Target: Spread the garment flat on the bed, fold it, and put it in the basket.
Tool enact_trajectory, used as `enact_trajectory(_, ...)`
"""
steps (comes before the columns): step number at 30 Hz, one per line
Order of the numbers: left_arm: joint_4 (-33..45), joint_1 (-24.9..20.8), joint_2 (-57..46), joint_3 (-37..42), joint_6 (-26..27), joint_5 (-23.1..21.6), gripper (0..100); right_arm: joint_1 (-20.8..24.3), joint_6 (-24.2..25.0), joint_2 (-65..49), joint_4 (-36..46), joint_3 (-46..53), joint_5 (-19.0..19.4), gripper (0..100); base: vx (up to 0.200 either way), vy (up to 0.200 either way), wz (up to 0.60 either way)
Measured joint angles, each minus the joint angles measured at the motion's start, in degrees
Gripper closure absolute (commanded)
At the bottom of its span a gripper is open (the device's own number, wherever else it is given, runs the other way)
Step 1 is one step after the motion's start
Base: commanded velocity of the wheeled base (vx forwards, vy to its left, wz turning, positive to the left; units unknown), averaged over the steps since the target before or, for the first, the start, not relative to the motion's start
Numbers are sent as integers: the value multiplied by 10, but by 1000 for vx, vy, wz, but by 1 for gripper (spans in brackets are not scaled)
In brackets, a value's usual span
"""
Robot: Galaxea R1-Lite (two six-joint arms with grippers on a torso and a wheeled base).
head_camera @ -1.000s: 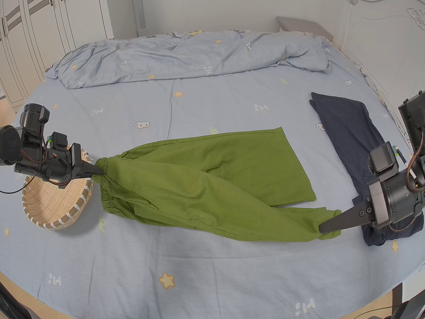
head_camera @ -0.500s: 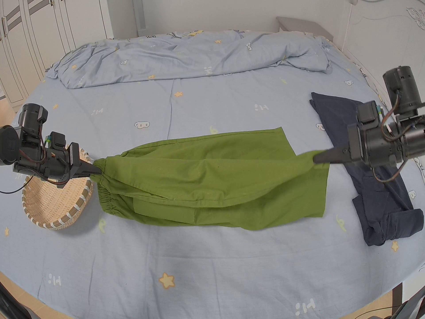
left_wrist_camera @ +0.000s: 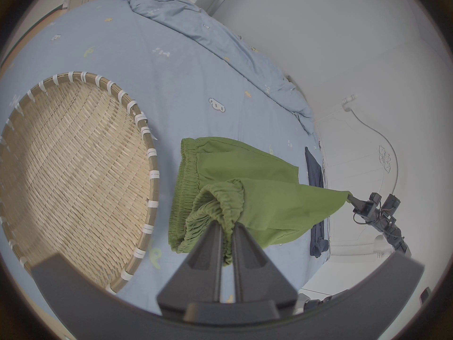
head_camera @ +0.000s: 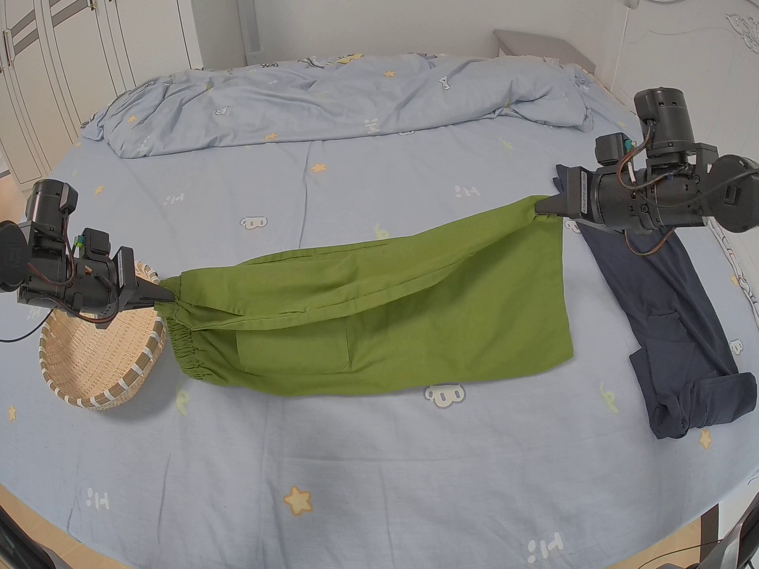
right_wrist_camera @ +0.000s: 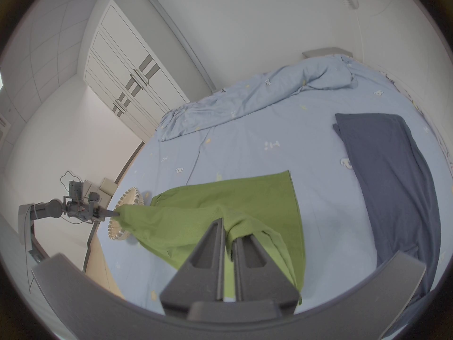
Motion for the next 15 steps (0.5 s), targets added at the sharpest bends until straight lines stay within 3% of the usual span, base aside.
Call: enact_trajectory(15,0,-7,25,-52,0,4,100,-16,-1,76,2,-85,-2,100,0,0,0)
